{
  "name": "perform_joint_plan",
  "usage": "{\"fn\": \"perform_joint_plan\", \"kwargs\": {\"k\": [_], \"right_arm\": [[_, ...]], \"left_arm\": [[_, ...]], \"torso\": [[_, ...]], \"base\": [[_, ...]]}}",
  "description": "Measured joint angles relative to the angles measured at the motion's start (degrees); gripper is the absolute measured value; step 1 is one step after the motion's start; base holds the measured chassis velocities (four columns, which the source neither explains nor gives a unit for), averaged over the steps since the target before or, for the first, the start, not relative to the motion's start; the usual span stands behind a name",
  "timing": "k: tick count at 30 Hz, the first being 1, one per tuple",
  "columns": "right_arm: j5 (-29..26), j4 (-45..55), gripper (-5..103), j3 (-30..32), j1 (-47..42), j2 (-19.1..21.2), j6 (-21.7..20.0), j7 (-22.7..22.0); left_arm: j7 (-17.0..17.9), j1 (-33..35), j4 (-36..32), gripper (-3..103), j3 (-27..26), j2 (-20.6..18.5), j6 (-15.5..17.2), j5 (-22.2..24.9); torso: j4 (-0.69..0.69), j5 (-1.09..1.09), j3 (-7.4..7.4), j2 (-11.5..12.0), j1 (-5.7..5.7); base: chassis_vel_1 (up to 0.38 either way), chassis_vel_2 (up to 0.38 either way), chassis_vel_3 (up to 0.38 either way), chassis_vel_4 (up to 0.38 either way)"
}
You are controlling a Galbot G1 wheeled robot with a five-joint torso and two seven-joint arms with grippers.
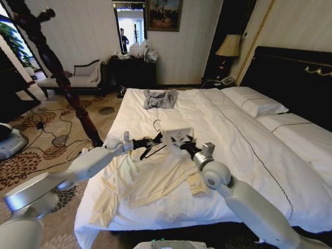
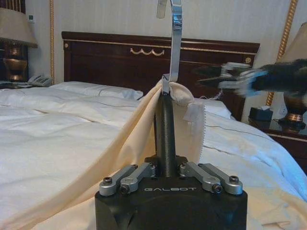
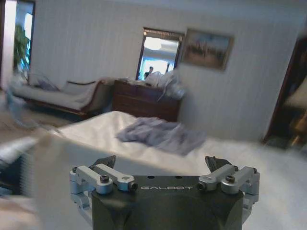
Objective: Pick up the clothes from the bed and hang them on the clothes hanger.
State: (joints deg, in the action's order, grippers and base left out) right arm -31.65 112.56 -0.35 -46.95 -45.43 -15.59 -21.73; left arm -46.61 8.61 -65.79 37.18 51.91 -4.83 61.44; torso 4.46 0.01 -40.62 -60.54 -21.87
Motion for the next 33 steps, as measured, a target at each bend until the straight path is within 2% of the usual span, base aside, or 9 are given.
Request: {"fn": "perform_joint_plan", "kwargs": {"k": [5, 6, 8, 10, 22, 28, 29, 30, 33], "right_arm": [[14.4, -6.7, 100, -2.1, 2.5, 0.4, 3.6, 5.2], [14.4, -6.7, 100, -2.1, 2.5, 0.4, 3.6, 5.2], [24.1, -8.7, 100, -3.0, 1.9, 0.7, 5.7, 8.1], [27.0, -9.3, 100, -3.5, 1.5, 0.9, 6.3, 9.1], [33.3, -12.5, 100, -5.6, 3.9, -0.3, 6.9, 10.1], [33.6, -13.8, 101, -6.3, 3.3, -0.6, 7.0, 10.2], [33.5, -13.9, 96, -6.3, 3.3, -0.6, 7.0, 10.2], [33.5, -13.9, 96, -6.3, 3.3, -0.6, 7.0, 10.2], [33.5, -14.2, 80, -6.3, 3.3, -0.6, 7.1, 10.2]], "left_arm": [[0.4, 0.0, -1.2, 15, 0.0, -0.5, 0.3, 0.0], [0.4, 0.0, -1.2, 15, 0.0, -0.5, 0.3, 0.0], [0.7, -0.2, -1.9, 15, 0.8, -0.7, 0.5, 0.1], [0.7, -0.3, -2.2, 15, 1.2, -0.7, 0.6, 0.1], [0.5, -1.3, -3.4, 15, 3.1, -0.5, 1.1, 0.3], [0.5, -0.9, -5.5, 15, 3.5, -1.4, 1.3, 0.6], [0.5, -0.8, -6.0, 15, 3.5, -1.5, 1.4, 0.7], [0.5, -0.8, -6.0, 15, 3.5, -1.5, 1.4, 0.7], [0.5, -0.8, -7.0, 15, 3.8, -1.9, 1.7, 1.0]], "torso": [[-0.01, 0.00, -0.01, 0.0, -0.01], [-0.01, 0.00, -0.01, 0.0, -0.01], [0.00, 0.00, -0.01, 0.0, -0.01], [0.00, -0.01, -0.01, 0.0, -0.01], [-0.02, -0.02, -0.01, 0.0, -0.01], [0.00, 0.00, -0.01, 0.0, -0.01], [-0.01, -0.01, -0.01, 0.0, -0.01], [-0.01, -0.01, -0.01, 0.0, -0.01], [0.00, 0.00, 0.00, 0.0, -0.01]], "base": [[0.000, 0.000, 0.000, 0.000], [0.000, 0.000, 0.000, 0.000], [0.000, 0.000, 0.000, 0.000], [0.000, 0.000, 0.000, 0.000], [0.000, 0.000, 0.000, 0.000], [0.000, 0.000, 0.000, 0.000], [0.000, 0.000, 0.000, 0.000], [0.000, 0.000, 0.000, 0.000], [0.000, 0.000, 0.000, 0.000]]}}
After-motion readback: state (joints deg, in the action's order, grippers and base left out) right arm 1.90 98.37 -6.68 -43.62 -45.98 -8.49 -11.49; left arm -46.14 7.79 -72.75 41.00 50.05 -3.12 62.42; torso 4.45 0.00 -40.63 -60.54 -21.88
